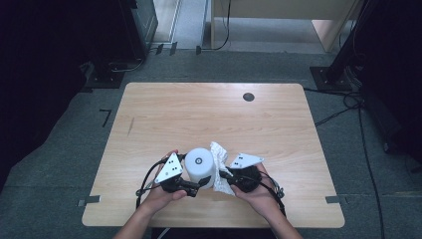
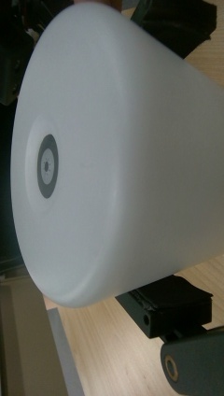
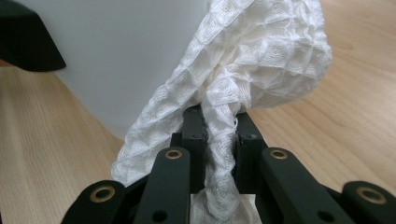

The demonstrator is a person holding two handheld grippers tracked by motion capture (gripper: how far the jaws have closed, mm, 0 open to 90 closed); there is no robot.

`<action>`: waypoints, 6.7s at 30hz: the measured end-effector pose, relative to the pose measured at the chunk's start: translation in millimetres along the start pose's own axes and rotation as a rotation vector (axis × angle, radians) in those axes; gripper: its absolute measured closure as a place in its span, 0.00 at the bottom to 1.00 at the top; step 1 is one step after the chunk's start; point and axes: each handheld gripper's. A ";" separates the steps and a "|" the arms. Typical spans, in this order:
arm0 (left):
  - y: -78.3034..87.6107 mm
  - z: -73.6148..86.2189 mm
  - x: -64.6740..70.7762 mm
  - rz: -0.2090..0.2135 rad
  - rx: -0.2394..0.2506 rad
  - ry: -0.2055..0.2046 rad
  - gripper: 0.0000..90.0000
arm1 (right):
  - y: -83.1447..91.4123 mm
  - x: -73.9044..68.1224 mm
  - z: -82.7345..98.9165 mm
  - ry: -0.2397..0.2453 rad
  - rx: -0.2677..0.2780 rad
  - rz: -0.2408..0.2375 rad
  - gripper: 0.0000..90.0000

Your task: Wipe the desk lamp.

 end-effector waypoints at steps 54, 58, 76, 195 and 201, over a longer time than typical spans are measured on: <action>-25.0 18.3 11.4 -0.204 -0.120 0.066 0.00 | 17.2 29.9 -0.3 -0.102 0.080 0.025 0.87; -37.8 20.5 25.5 -0.330 -0.122 0.126 0.00 | 17.6 32.4 0.5 -0.115 0.082 0.031 0.87; -16.4 5.2 12.3 -0.004 -0.077 -0.027 0.09 | 53.7 27.2 -20.9 -0.137 0.232 -0.063 0.87; -4.5 7.8 -5.3 0.034 -0.040 0.003 0.09 | 21.0 3.1 -12.0 -0.107 0.086 -0.039 0.87; -11.9 5.9 -2.0 0.053 -0.031 0.007 0.09 | 44.1 5.8 -23.9 -0.089 0.165 -0.026 0.87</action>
Point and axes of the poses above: each handheld gripper's, and its own axes: y roughly backward along the jaws, z roughly out of its underside, x roughly to its right, and after that the axes turned 11 degrees about z, right-handed
